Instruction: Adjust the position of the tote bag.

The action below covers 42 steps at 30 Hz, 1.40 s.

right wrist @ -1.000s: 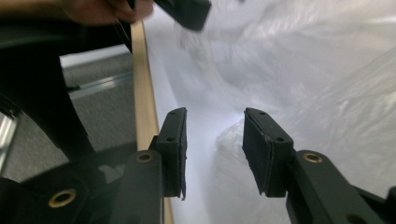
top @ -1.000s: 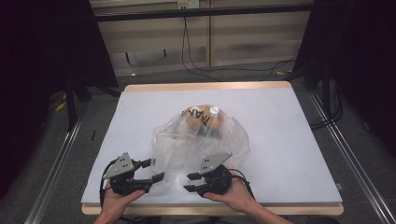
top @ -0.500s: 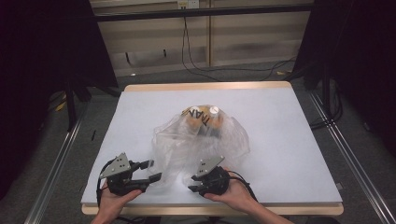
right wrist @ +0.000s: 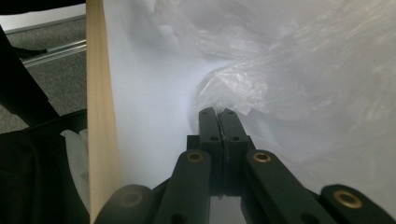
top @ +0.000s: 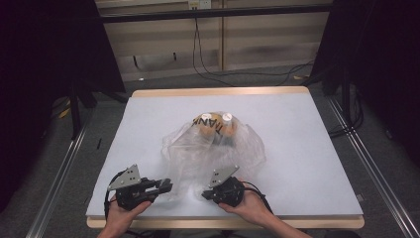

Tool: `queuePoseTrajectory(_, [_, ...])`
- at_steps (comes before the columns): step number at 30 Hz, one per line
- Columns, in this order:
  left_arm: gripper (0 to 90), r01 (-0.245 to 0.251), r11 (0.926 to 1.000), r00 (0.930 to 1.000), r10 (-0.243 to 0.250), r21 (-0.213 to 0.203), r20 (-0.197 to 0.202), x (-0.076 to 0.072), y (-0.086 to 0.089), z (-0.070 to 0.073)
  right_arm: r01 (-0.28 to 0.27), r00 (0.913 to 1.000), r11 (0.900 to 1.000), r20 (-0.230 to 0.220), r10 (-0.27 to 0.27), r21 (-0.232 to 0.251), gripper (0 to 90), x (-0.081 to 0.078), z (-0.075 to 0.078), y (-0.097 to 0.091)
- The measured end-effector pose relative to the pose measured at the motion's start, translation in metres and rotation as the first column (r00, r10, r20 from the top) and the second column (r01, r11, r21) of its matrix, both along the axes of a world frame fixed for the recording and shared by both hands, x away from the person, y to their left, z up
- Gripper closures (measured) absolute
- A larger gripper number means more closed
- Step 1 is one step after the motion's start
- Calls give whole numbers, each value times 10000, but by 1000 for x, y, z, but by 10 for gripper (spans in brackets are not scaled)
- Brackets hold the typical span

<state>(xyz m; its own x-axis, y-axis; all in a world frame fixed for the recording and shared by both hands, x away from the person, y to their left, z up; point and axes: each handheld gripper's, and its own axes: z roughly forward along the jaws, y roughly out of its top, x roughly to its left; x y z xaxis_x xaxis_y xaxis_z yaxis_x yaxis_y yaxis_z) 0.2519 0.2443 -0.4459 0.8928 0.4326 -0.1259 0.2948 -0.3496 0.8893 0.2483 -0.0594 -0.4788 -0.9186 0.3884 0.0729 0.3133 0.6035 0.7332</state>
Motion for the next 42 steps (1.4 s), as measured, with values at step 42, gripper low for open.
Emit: queuePoseTrajectory(42, [892, -272, 9947, 9988, 311, -994, 375, 1, 4, 24, -317, 9926, 9753, 1212, 51, 2188, 900, -7, 64, -30])
